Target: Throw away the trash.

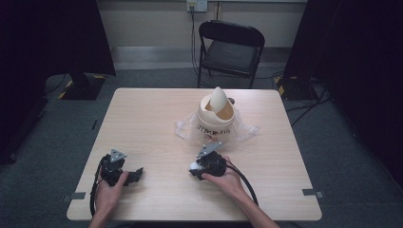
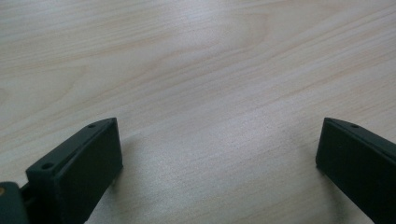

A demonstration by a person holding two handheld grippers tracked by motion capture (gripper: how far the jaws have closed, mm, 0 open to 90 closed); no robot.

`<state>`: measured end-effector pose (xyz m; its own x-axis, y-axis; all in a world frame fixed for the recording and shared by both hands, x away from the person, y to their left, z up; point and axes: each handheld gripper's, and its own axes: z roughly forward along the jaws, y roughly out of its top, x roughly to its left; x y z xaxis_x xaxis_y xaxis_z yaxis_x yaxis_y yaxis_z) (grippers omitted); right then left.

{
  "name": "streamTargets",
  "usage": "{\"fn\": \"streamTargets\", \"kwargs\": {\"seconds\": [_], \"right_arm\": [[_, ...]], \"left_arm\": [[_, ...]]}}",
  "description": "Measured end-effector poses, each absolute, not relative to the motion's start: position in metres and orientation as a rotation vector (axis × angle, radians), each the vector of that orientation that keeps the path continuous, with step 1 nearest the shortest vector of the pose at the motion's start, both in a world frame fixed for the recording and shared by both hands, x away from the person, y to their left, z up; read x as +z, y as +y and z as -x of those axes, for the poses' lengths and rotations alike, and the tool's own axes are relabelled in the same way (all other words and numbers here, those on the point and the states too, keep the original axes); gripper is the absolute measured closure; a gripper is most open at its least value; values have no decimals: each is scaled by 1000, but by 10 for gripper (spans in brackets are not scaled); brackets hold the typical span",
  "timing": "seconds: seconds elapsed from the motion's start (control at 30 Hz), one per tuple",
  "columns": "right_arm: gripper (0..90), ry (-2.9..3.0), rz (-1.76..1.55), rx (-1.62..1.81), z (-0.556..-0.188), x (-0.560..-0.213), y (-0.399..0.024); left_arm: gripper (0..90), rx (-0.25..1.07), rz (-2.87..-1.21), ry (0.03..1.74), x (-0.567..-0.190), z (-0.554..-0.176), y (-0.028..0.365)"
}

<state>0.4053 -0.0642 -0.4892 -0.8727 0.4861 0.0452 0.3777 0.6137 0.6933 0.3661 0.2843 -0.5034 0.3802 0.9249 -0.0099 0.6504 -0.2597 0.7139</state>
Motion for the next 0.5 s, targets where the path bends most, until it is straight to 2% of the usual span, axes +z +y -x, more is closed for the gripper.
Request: {"fn": "streamTargets", "kwargs": {"seconds": [0.23,0.5], "right_arm": [[550,2675,-742,1125,-406,-490,-65],[563,2647,-766,1159,-403,-483,-68]], "left_arm": [[0,556,-2006,1351,-503,-366,284],[0,552,-2010,1341,-504,-365,285]]}}
